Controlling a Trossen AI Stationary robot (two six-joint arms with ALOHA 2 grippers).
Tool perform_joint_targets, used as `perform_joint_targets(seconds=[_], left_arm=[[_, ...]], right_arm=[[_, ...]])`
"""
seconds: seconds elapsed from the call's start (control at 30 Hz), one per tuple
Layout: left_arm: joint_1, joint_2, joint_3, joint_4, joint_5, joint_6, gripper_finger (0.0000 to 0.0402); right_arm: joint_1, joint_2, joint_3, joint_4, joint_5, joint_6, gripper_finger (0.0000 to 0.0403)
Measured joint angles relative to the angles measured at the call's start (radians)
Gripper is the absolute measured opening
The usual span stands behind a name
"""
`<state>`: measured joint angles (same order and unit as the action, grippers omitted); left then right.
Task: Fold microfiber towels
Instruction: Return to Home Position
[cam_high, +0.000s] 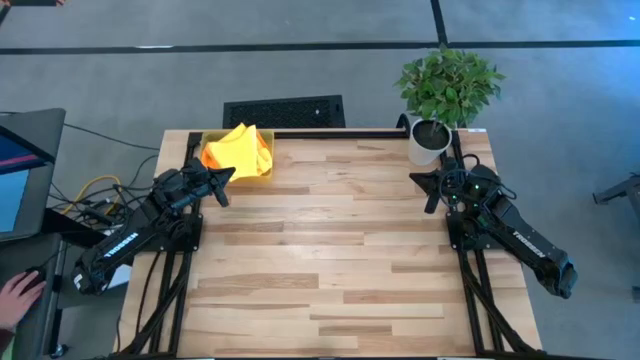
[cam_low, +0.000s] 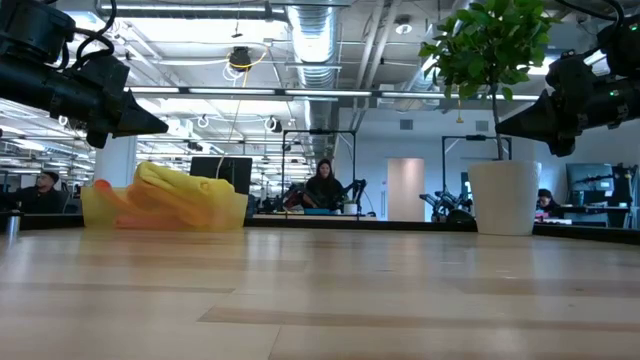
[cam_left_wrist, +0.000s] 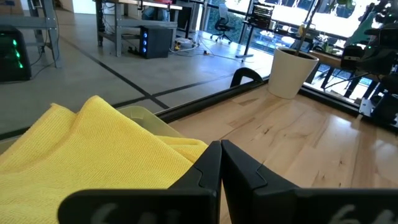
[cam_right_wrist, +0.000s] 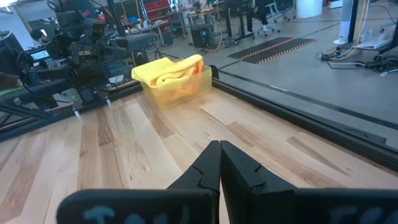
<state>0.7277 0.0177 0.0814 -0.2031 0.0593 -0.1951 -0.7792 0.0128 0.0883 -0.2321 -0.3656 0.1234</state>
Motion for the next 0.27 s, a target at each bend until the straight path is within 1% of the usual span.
perform_joint_targets(seconds=[0.27], left_arm=[[0.0,0.0,0.0,0.0,0.0,0.0,0.0]], right_arm=[[0.0,0.0,0.0,0.0,0.0,0.0,0.0031]])
